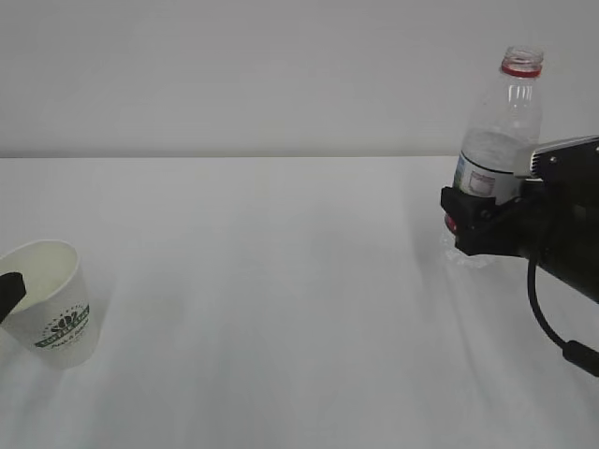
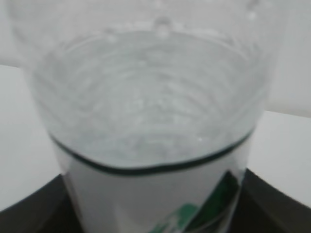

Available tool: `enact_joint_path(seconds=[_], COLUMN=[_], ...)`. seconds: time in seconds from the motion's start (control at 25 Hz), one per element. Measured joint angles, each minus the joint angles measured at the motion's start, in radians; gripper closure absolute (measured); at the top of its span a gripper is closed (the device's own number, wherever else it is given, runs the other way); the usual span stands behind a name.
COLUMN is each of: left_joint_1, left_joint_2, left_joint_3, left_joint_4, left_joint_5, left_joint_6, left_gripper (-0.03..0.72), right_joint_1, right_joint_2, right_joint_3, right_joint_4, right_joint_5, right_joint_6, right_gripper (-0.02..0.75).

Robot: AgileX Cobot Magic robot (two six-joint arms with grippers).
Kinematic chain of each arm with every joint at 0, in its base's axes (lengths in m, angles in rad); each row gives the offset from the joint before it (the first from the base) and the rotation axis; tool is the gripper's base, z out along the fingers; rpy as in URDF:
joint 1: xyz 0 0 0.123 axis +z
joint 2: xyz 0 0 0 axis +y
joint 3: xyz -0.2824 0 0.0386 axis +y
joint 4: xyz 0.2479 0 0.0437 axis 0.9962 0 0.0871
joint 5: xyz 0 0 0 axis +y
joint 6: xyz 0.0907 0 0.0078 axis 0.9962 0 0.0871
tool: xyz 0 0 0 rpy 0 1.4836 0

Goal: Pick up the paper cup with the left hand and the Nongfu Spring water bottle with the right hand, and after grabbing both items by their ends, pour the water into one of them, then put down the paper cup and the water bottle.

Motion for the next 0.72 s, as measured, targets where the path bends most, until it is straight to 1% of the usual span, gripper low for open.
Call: enact_joint_path(seconds=[0.12,0.2,0.28,0.36,0.48,0.6,0.72], left_joint_1=[0.000,0.000,0.000,0.000,0.000,0.000,0.000], left_joint_2=[0.000,0.000,0.000,0.000,0.000,0.000,0.000], left_joint_3=[0.000,0.000,0.000,0.000,0.000,0.000,0.000], left_joint_4=[0.000,0.000,0.000,0.000,0.002,0.005,0.019], left_joint_5=[0.027,0.044,0.052,0.053,0.053,0.073,0.100], left_joint_6=[0.000,0.000,0.000,0.000,0.000,-0.002,-0.002], left_gripper=[0.246,0.223,0.177,0.111,0.041,0.013,0.008], right_joint_1=[0.000,0.000,0.000,0.000,0.000,0.000,0.000], right_joint_2=[-0.017,-0.020,-0.022,-0.022,-0.022,-0.022,-0.024], right_joint_3=[0.007,0.009,0.009,0.009,0.009,0.009,0.009], right_joint_4=[-0.004,-0.005,-0.006,-0.006,-0.008,-0.009,-0.010], right_joint_5=[0.035,0.049,0.063,0.064,0.064,0.064,0.065], right_joint_6=[0.000,0.000,0.000,0.000,0.000,0.000,0.000], right_gripper=[0.215,0.215,0.215,0.215,0.216,0.216,0.216])
